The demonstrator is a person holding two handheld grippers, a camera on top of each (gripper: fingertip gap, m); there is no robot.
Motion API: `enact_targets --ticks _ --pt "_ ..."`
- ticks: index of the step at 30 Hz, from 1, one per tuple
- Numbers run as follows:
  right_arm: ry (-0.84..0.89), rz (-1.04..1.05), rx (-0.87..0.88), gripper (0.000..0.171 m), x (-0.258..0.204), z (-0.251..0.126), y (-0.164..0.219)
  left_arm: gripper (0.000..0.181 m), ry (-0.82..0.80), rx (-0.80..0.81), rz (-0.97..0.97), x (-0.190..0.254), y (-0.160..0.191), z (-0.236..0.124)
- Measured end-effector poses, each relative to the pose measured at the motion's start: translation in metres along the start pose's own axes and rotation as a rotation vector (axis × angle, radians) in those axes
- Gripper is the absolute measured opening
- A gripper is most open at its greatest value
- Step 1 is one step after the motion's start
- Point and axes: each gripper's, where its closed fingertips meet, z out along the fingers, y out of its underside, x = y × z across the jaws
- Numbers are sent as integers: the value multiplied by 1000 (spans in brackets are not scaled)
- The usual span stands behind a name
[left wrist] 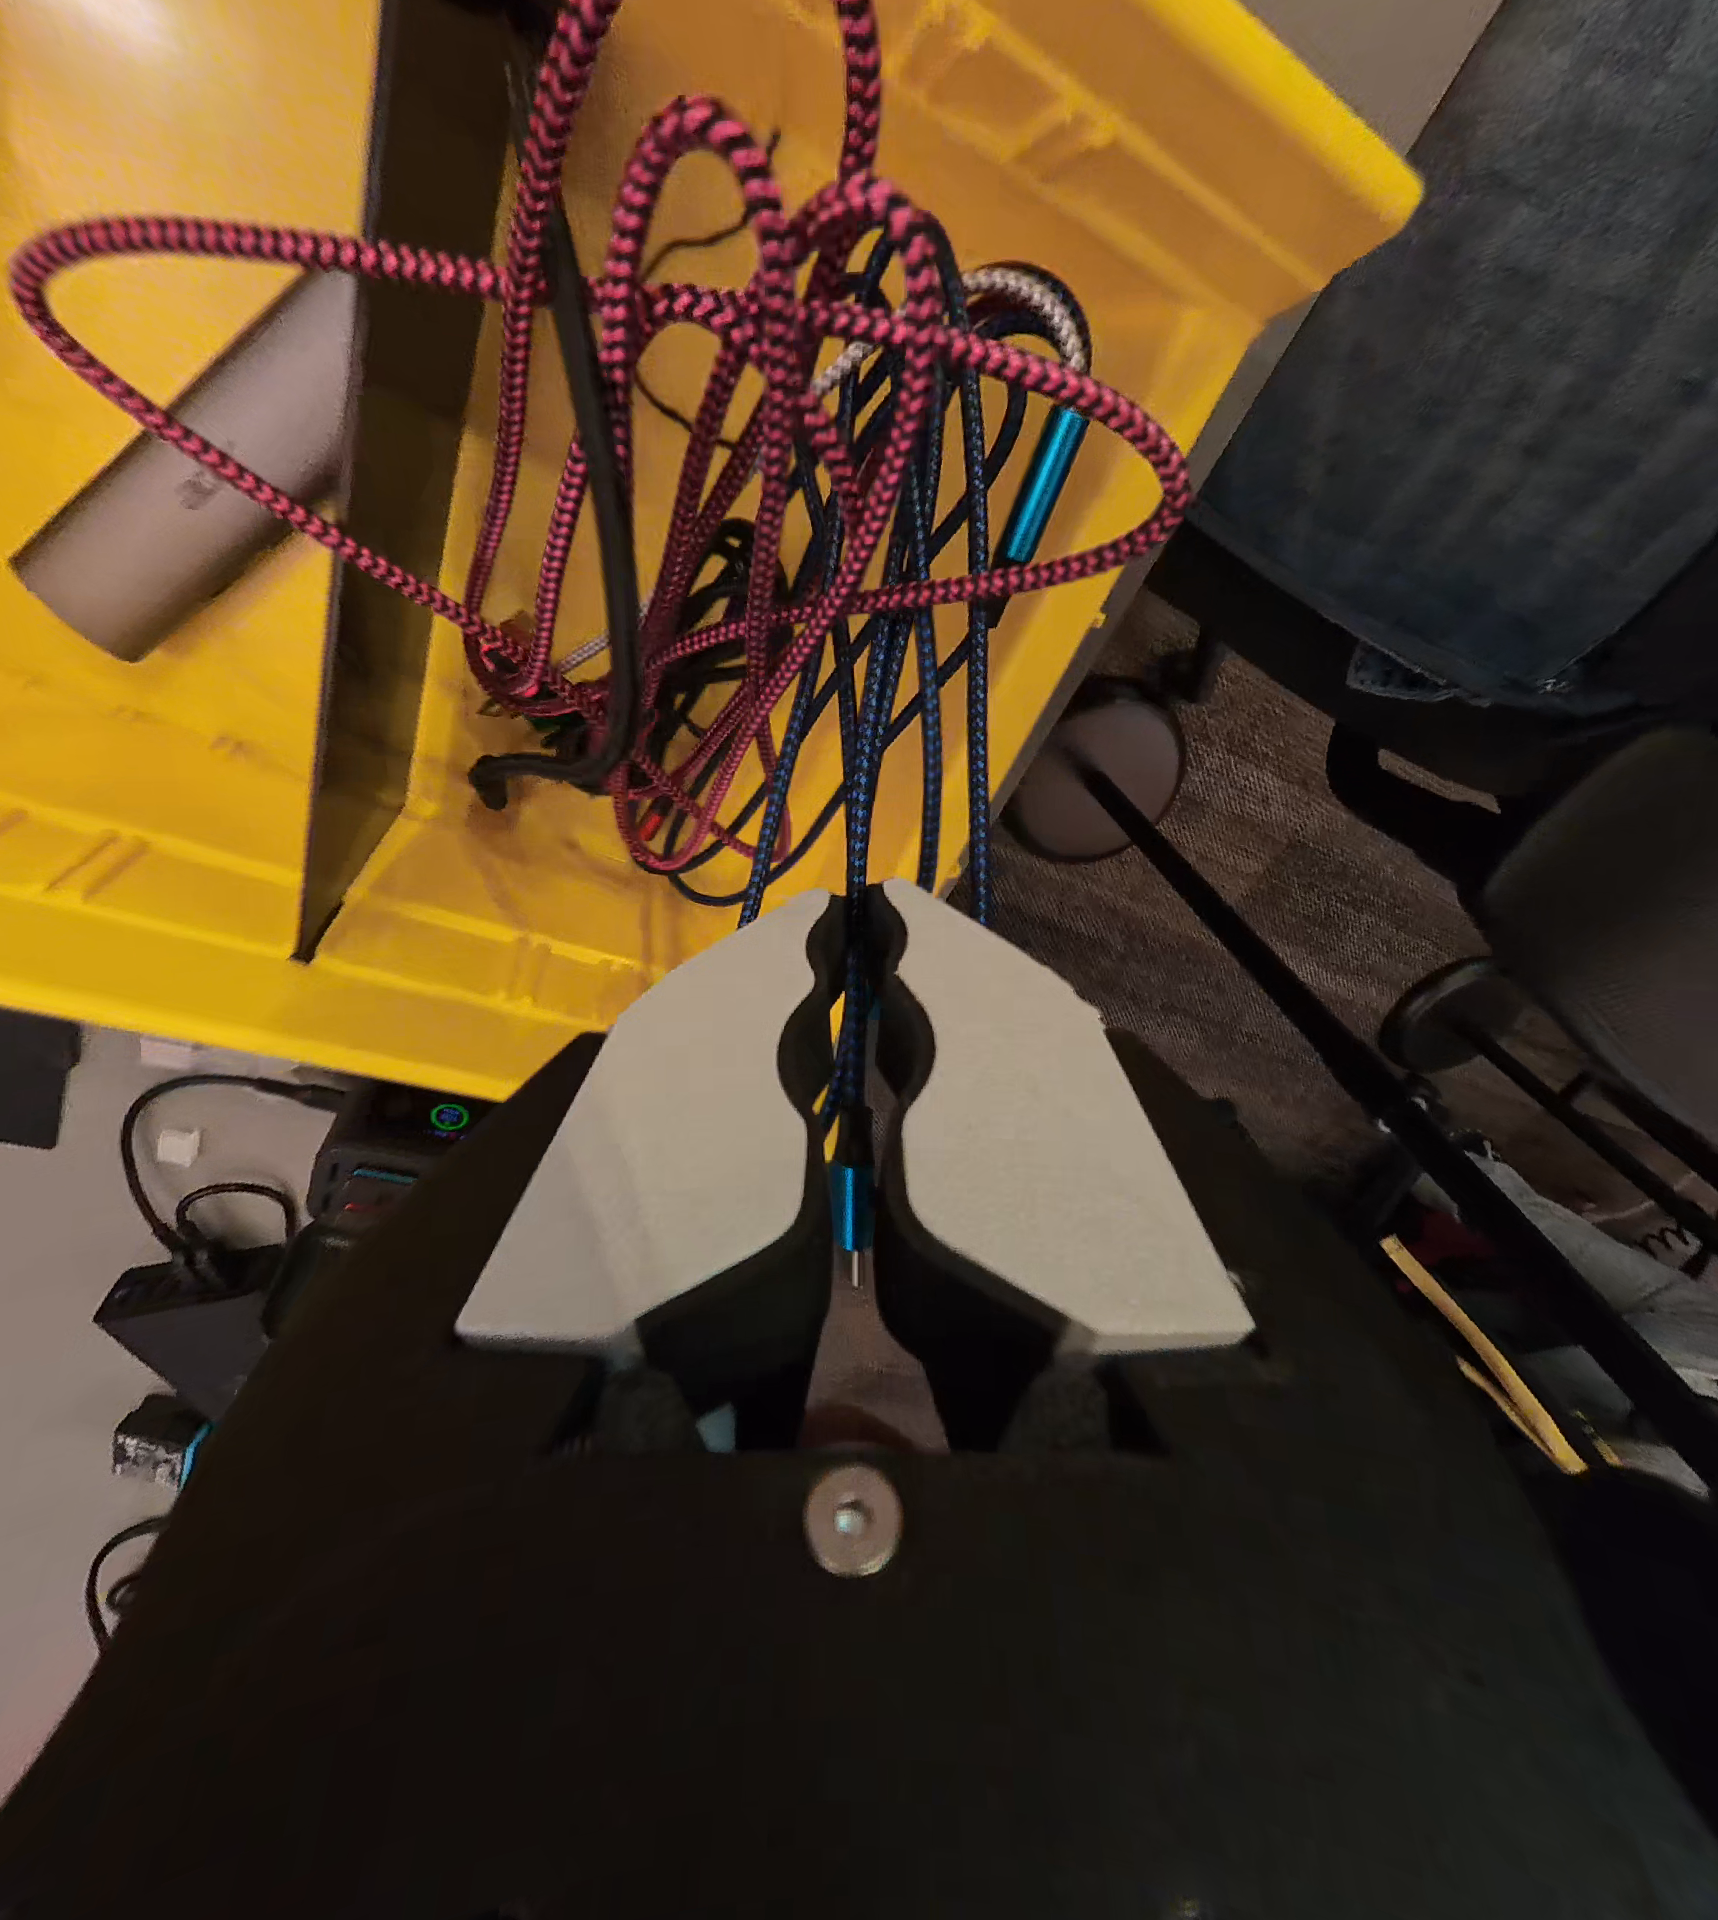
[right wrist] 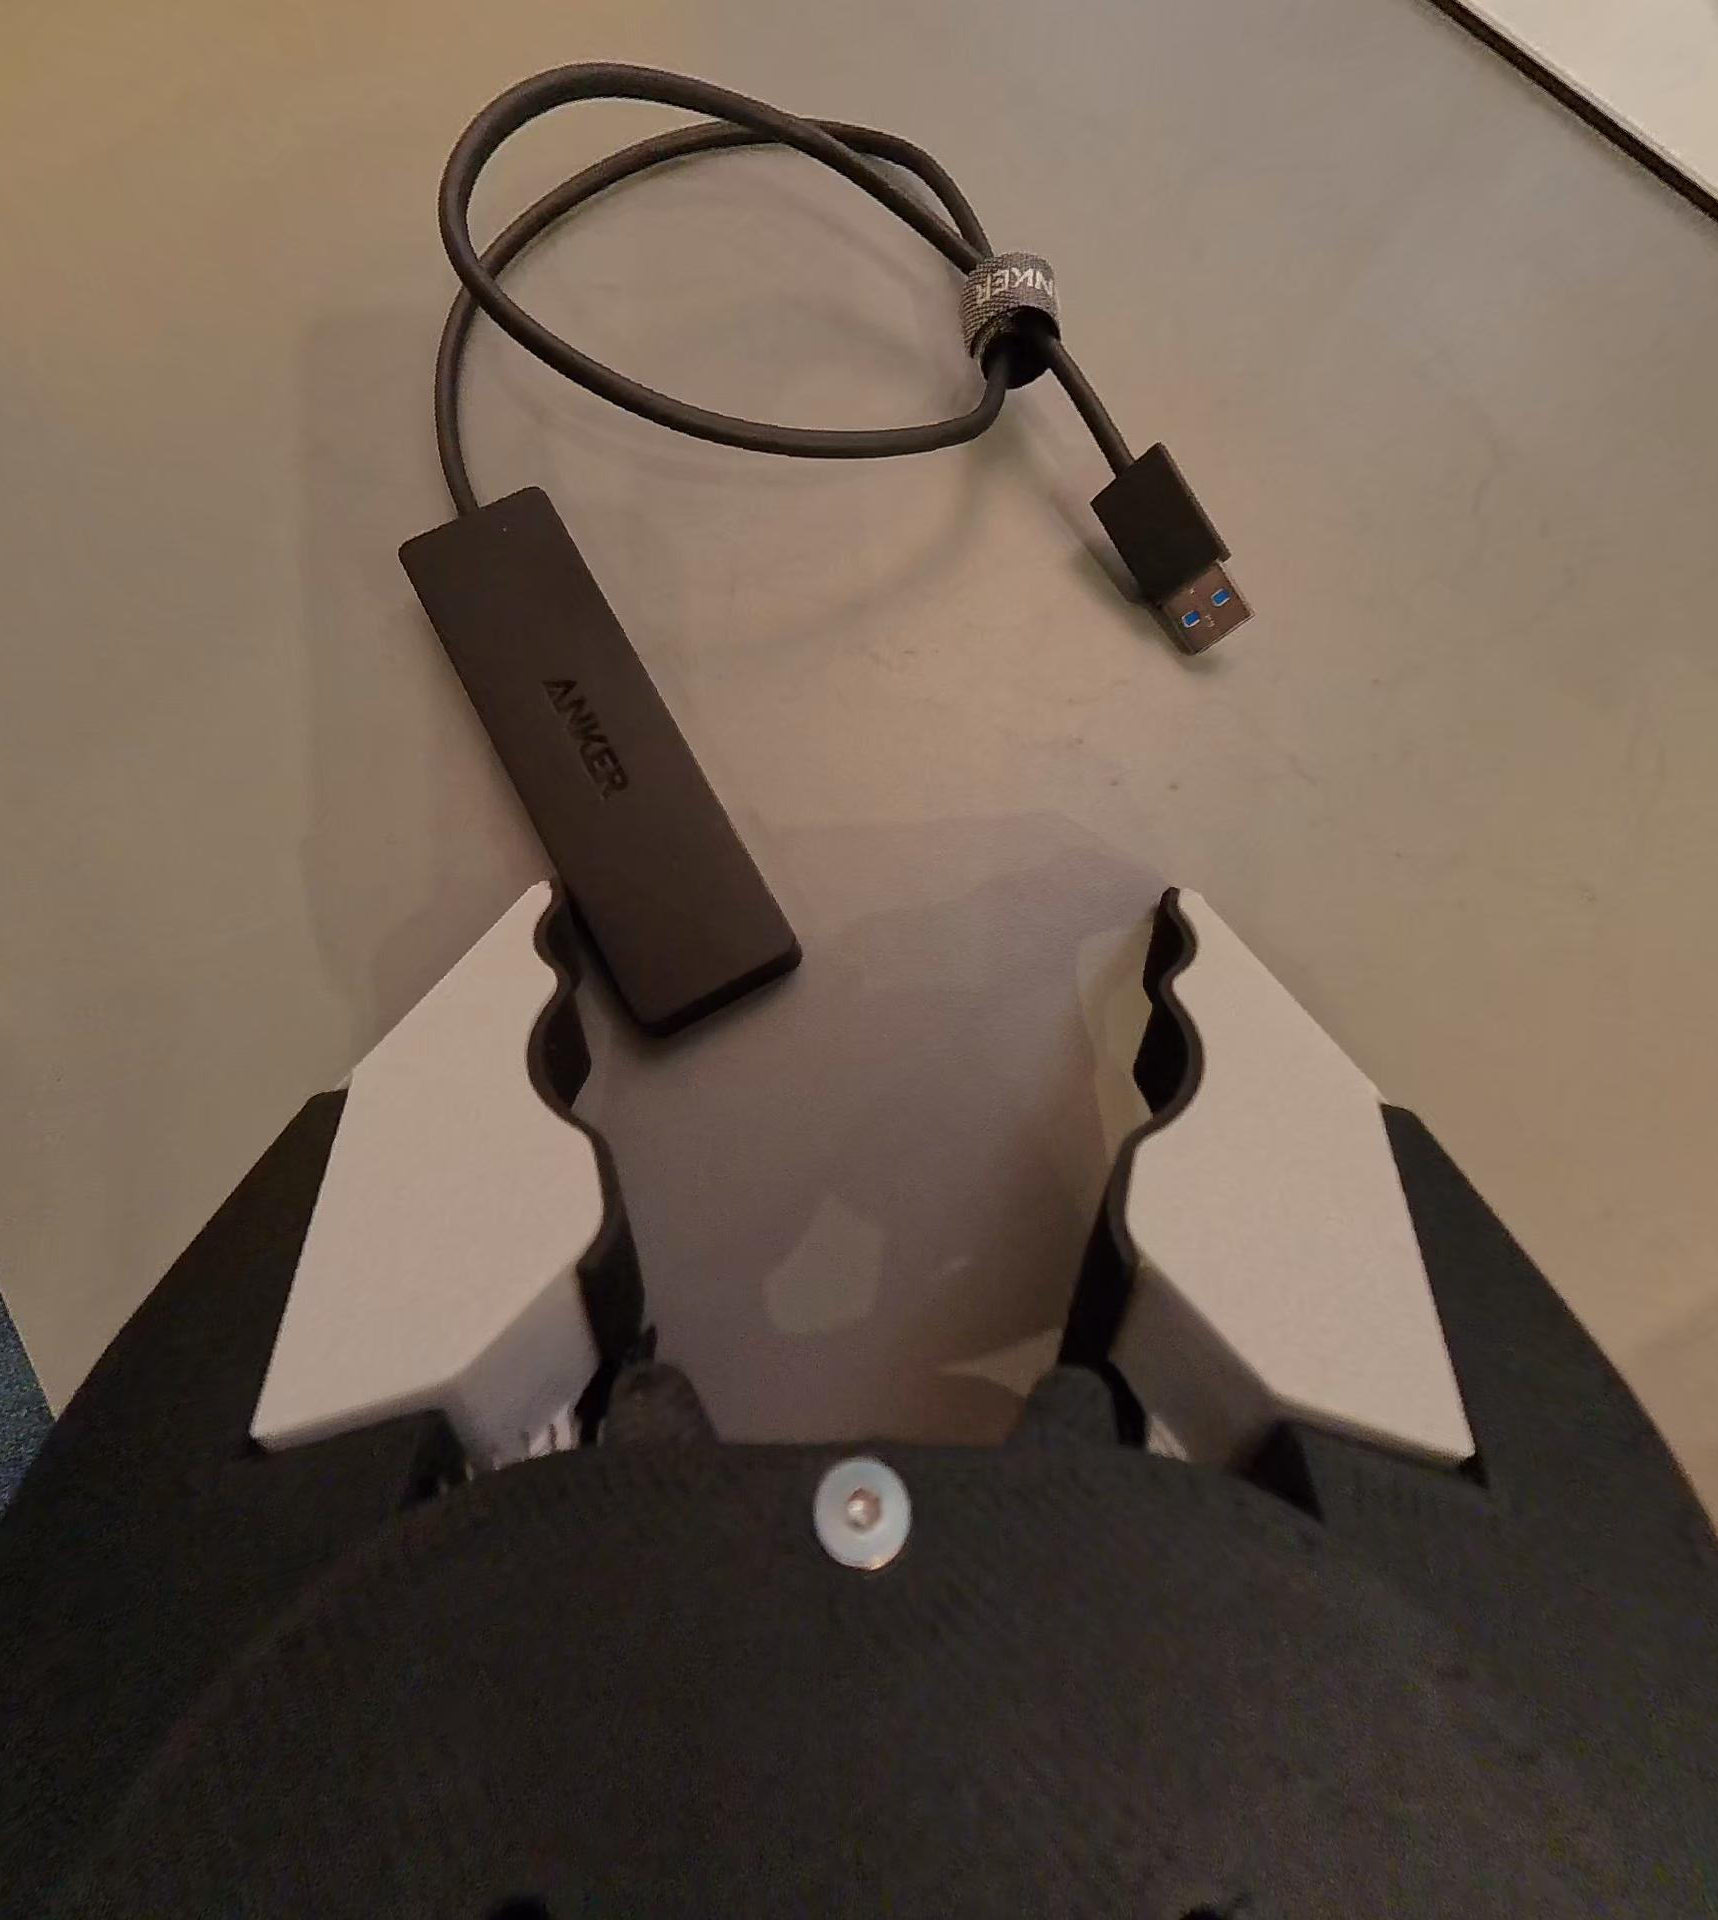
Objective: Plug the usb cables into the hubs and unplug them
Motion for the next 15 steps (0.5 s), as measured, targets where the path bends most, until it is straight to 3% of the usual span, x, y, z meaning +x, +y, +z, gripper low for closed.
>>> enact_targets --ticks 1,15 --pt "0 0 0 108 0 0 0 2 -12 17 -1 0 -1 -5" --pt "0 0 0 107 0 0 0 3 -138 320 -12 6 -4 -79"
